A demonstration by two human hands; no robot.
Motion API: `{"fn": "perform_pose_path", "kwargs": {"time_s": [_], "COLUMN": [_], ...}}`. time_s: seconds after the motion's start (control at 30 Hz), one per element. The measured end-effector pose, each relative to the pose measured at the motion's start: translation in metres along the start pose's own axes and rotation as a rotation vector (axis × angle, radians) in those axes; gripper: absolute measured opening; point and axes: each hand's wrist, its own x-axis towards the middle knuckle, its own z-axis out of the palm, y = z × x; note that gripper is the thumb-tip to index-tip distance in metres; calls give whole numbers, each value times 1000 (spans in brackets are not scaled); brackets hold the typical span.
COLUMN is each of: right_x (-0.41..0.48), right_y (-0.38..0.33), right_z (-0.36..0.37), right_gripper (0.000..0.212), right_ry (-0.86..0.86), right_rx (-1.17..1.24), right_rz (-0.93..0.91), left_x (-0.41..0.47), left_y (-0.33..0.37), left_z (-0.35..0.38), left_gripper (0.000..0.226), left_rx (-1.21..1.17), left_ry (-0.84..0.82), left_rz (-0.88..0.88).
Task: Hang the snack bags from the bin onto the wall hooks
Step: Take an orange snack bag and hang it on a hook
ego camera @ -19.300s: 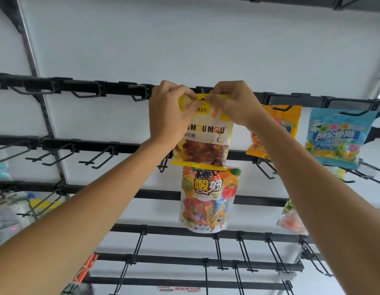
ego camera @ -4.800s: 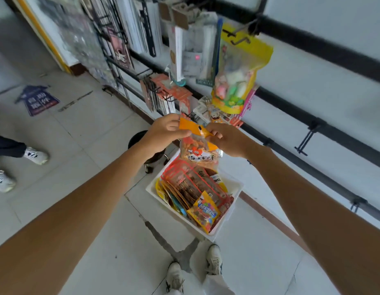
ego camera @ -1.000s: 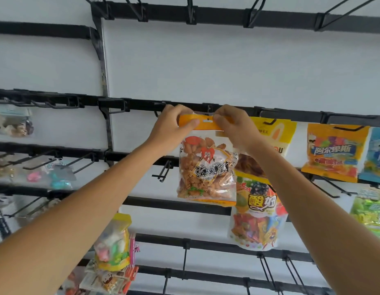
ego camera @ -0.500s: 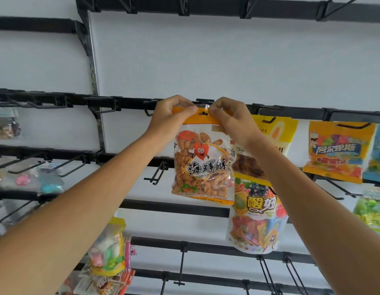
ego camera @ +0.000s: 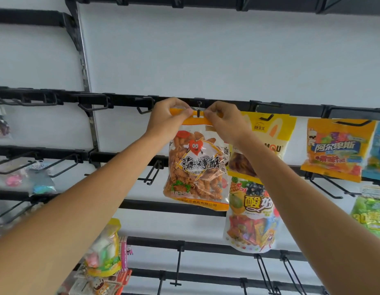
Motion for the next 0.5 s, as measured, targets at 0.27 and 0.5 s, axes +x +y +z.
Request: {"fn": "perform_pose_path", "kwargs": {"time_s": [0.27, 0.5], "right_x": [25, 43], "right_y": [9, 6], "right_z": [15, 26], "right_gripper": [19, 26], "right_ry": [73, 117], "right_rx": [-150, 41], "right_rz": [41, 68], "left_x": [19, 32], "left_y": [-17, -22], "left_z": [-2, -3], "left_gripper": [35, 30], "left_rx": [-48, -130], "left_ry": [-14, 82], "left_rz": [-95, -71]}}
